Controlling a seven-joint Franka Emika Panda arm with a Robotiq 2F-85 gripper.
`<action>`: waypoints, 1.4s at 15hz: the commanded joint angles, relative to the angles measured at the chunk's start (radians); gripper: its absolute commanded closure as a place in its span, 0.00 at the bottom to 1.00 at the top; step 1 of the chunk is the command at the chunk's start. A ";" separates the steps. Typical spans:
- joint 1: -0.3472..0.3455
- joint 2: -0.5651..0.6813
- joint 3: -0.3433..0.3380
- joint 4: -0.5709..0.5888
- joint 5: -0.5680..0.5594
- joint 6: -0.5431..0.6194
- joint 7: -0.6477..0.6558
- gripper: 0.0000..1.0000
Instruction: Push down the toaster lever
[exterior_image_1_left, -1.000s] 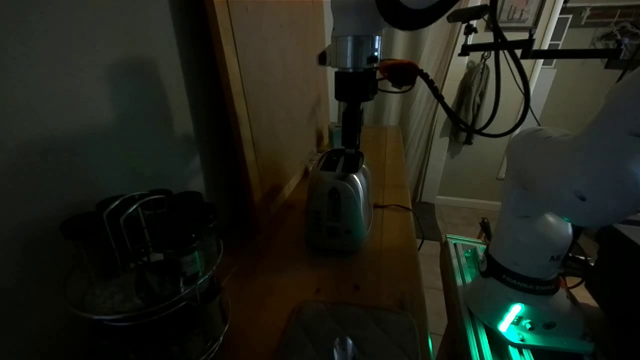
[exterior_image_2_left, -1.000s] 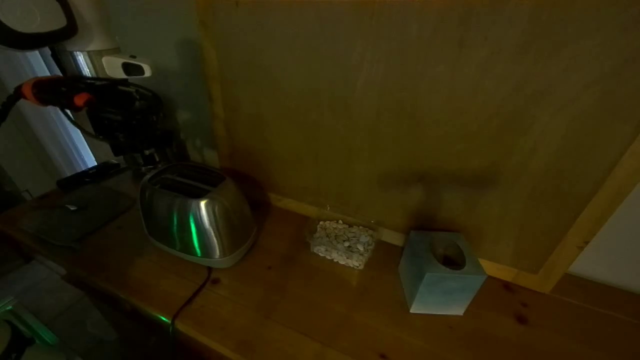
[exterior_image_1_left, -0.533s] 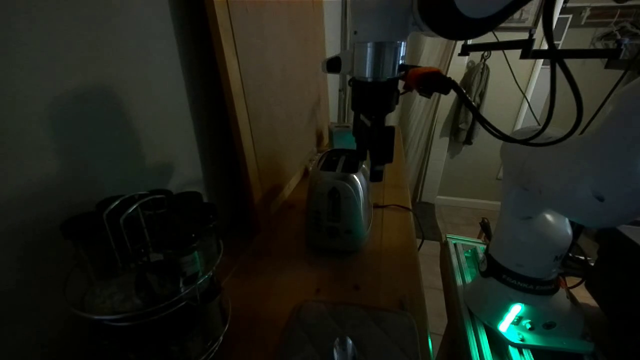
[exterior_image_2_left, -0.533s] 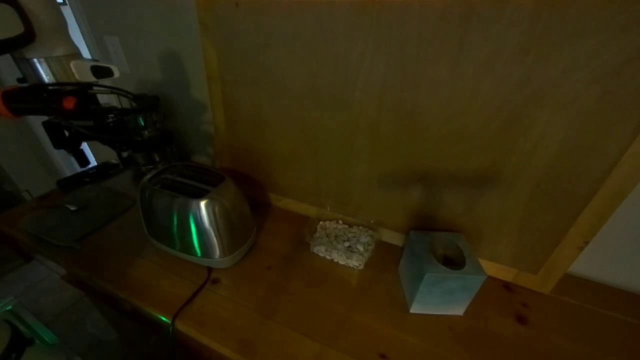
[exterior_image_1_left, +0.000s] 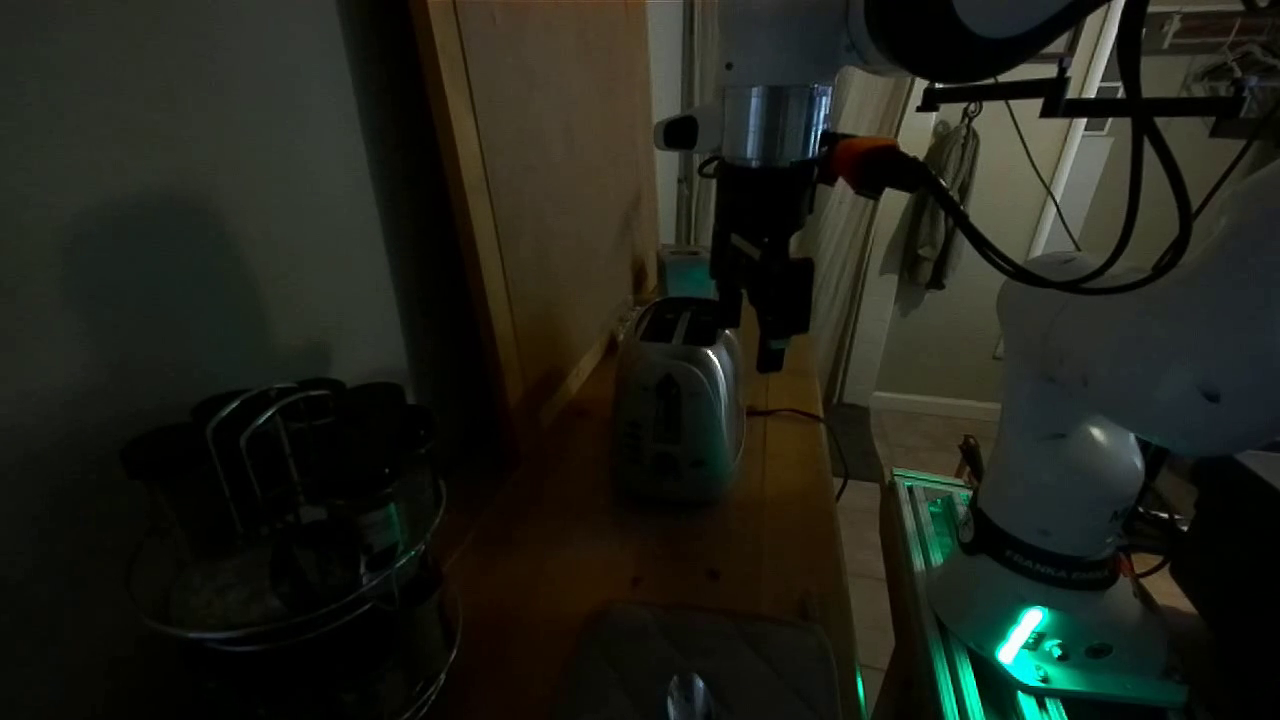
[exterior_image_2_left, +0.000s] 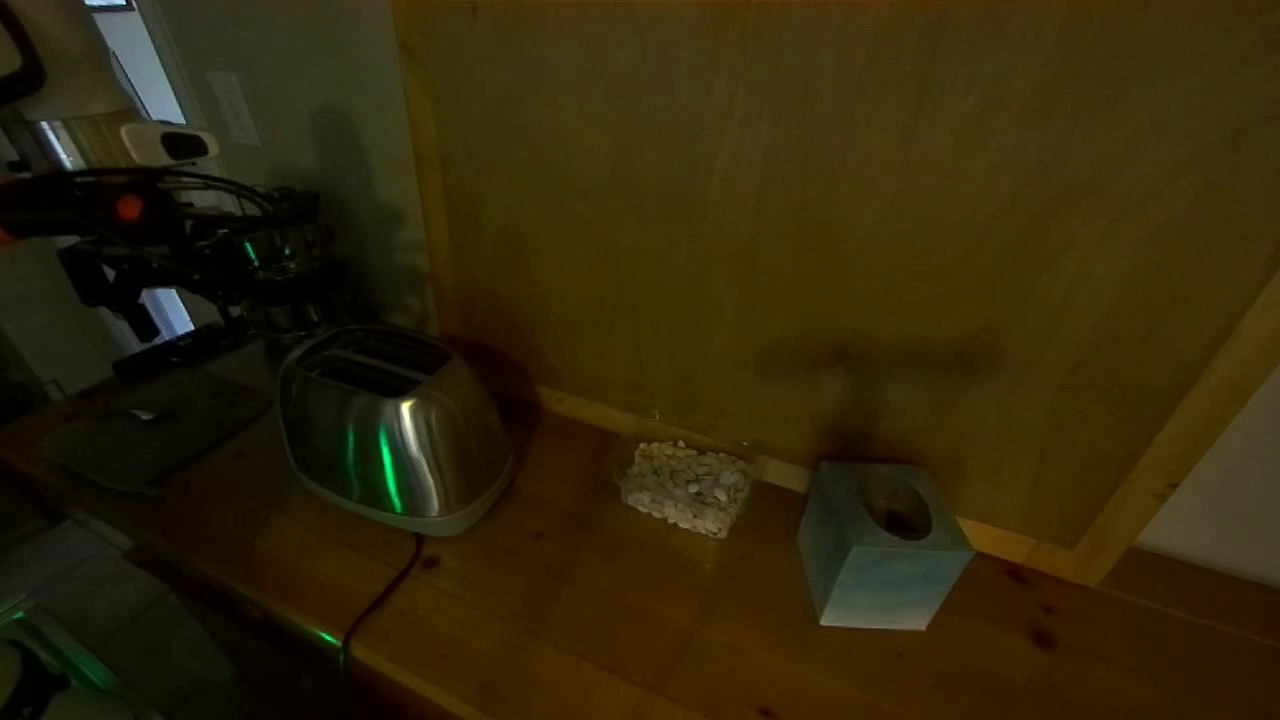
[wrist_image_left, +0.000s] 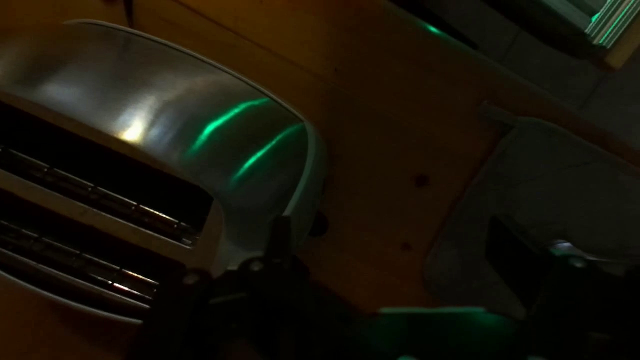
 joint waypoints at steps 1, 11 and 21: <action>0.083 0.011 -0.022 0.013 0.024 -0.059 -0.119 0.00; 0.307 0.093 0.002 0.037 0.059 0.042 -0.423 0.00; 0.309 0.197 -0.003 0.118 0.092 0.085 -0.498 0.00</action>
